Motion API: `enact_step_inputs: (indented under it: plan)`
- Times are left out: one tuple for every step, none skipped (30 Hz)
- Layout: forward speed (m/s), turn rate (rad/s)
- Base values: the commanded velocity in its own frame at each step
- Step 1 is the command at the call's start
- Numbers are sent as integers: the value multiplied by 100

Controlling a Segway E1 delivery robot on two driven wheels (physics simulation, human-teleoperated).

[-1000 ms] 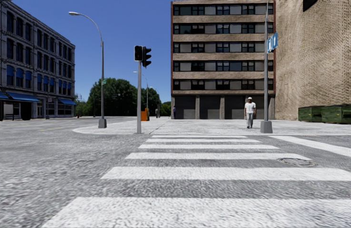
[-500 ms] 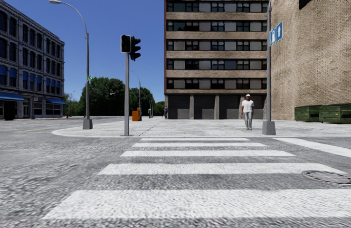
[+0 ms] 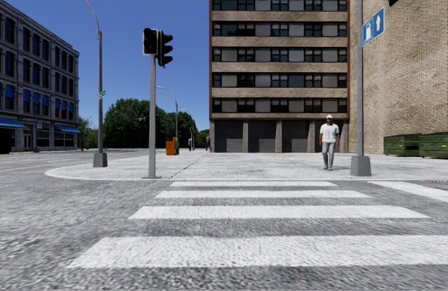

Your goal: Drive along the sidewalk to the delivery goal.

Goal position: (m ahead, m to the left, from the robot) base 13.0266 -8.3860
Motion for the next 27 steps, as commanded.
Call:
enact_step_inputs:
  plan:
    - [176, 0]
    - [176, 0]
    - [176, 0]
    - [176, 0]
    - [176, 0]
    - [176, 0]
    - [176, 0]
    - [176, 0]
    - [176, 0]
    - [176, 0]
    - [176, 0]
    - [176, 0]
    - [177, 0]
    - [177, 0]
    - [178, 0]
    - [185, 0]
    - [193, 0]
    - [193, 0]
    - [197, 0]
    - [197, 0]
    - [198, 0]
    - [198, 0]
    - [198, 0]
    - [198, 0]
    - [198, 0]
    - [198, 0]
    - [198, 0]
